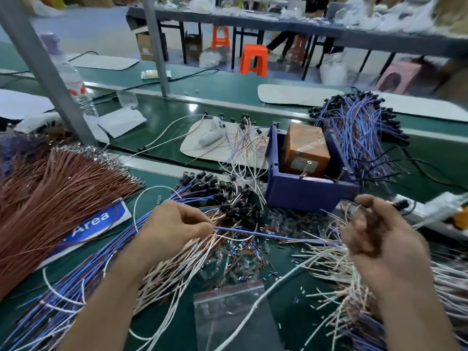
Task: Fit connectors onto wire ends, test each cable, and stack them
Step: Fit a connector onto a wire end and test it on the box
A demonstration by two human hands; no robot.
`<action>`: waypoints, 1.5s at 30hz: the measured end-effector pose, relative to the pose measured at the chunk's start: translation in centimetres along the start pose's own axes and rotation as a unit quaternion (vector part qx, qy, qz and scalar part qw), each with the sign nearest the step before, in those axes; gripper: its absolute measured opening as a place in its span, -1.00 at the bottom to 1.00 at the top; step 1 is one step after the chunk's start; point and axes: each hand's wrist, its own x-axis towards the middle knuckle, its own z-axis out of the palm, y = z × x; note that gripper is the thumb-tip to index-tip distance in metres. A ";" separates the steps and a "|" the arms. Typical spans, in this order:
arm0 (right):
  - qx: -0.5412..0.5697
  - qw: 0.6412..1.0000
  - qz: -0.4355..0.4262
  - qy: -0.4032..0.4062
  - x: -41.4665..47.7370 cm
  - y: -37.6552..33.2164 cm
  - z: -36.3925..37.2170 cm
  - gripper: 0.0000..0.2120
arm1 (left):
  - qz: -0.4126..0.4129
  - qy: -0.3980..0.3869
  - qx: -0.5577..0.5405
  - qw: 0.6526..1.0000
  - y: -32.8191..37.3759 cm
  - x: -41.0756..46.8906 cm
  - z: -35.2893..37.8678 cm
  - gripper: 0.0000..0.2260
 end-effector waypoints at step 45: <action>-0.169 0.985 0.007 -0.006 -2.2 2.0 -3.1 -0.84 | -0.059 0.019 -0.276 0.959 7.9 0.2 13.5 -0.89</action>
